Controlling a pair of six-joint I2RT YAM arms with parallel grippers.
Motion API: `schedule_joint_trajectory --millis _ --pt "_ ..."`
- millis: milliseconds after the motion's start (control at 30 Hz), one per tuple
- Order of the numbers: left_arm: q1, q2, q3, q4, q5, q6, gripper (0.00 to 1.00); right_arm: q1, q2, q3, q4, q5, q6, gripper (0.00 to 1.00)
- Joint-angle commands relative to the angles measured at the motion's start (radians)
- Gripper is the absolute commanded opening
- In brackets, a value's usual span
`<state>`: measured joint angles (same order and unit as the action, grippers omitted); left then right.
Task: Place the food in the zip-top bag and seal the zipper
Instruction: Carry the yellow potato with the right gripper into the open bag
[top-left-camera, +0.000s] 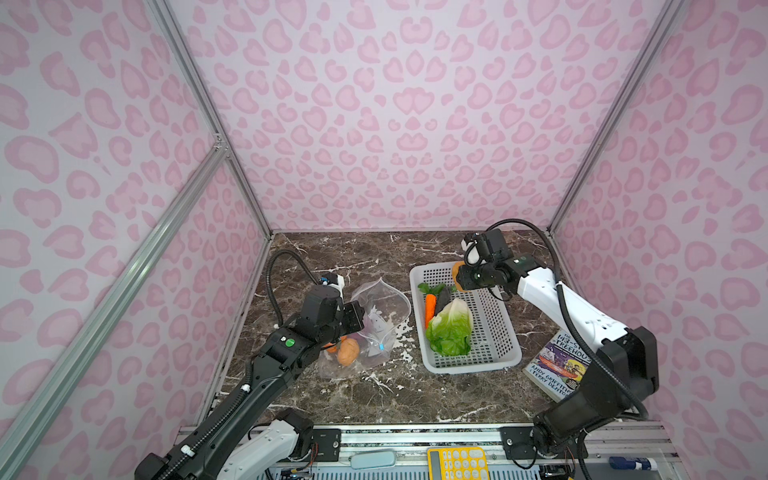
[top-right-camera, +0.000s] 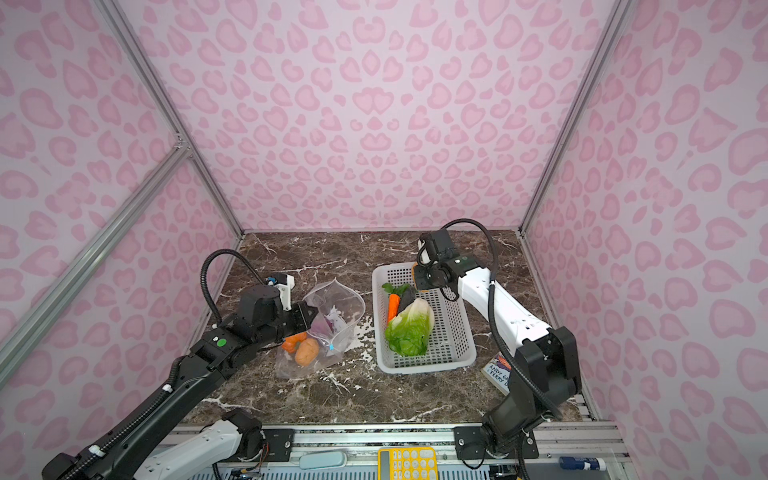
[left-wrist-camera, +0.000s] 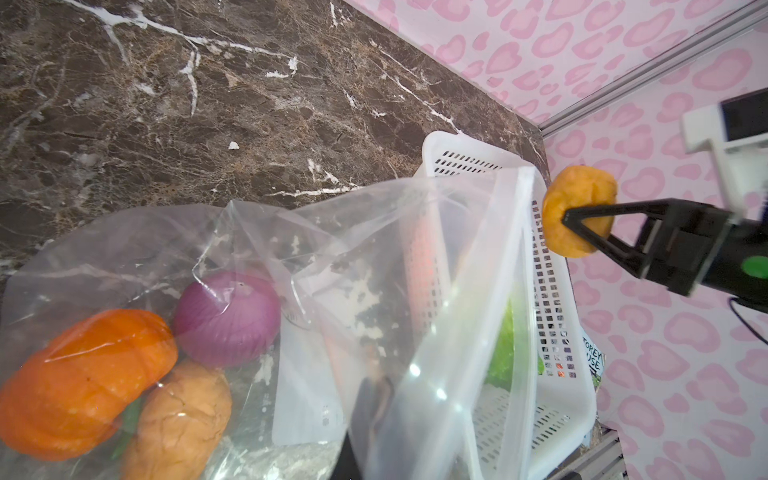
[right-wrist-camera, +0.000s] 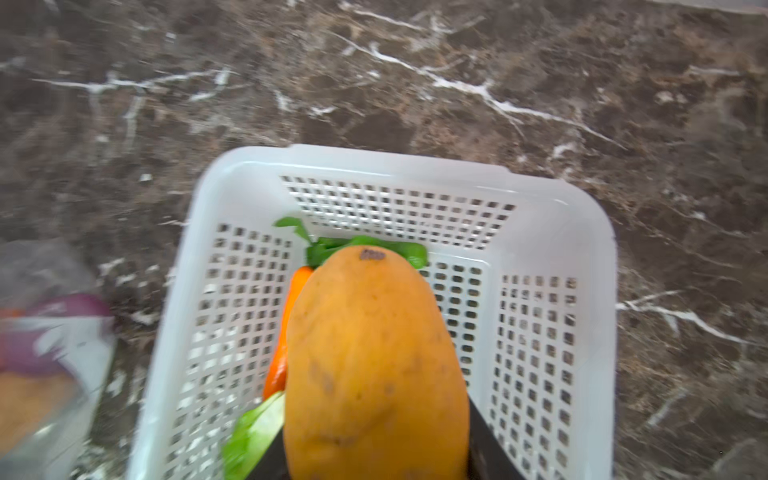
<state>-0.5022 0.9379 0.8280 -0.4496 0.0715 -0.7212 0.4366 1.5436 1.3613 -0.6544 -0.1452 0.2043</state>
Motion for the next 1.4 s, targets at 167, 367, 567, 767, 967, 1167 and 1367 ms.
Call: schedule_joint_trajectory --millis 167,367,567,767,967,1167,1367 --pt "0.001 0.015 0.009 0.019 0.008 0.007 0.03 0.154 -0.099 -0.039 0.164 -0.273 0.082 0.35" --pt "0.001 0.015 0.011 0.021 0.014 0.000 0.03 0.313 -0.061 0.013 0.210 -0.323 0.089 0.34" --pt "0.001 0.012 0.016 0.017 0.016 -0.001 0.03 0.404 0.035 0.097 0.165 -0.291 0.052 0.33" --pt "0.001 0.003 0.016 0.015 0.013 0.000 0.03 0.452 0.127 0.186 0.048 -0.182 -0.006 0.33" --pt "0.001 0.009 0.020 0.015 0.015 0.002 0.03 0.488 0.198 0.227 -0.021 -0.064 -0.022 0.33" --pt "0.001 0.009 0.019 0.014 0.016 0.005 0.03 0.518 0.284 0.279 -0.075 0.036 -0.016 0.33" --pt "0.001 0.000 0.011 0.014 0.013 0.002 0.03 0.525 0.373 0.310 -0.083 0.082 0.032 0.35"
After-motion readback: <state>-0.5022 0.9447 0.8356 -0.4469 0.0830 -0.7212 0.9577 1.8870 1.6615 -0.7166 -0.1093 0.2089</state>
